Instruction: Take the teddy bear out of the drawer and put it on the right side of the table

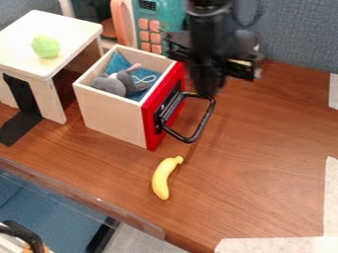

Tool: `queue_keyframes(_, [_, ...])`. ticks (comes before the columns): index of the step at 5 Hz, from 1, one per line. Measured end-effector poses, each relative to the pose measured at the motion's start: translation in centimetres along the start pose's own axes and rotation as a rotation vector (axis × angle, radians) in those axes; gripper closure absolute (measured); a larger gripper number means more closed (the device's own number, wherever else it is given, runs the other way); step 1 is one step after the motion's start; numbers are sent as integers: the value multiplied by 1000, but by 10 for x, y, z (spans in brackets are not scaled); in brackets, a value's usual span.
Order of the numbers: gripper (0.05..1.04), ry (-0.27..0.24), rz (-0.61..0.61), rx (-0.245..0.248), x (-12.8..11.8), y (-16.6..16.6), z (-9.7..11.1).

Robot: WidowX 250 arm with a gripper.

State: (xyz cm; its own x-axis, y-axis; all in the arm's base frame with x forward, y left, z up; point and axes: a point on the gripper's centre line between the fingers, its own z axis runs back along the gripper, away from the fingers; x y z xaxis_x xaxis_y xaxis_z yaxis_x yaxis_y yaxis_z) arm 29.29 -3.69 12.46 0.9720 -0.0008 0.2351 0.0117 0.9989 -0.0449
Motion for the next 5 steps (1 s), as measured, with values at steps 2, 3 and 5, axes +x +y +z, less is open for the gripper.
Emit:
queue_keyframes(2, [300,-34,149,118,16,65,6])
queue_keyframes(3, [84,-16,183,167,25,92,-4])
queue_keyframes(5, [84,87,196,262,37,127,-43])
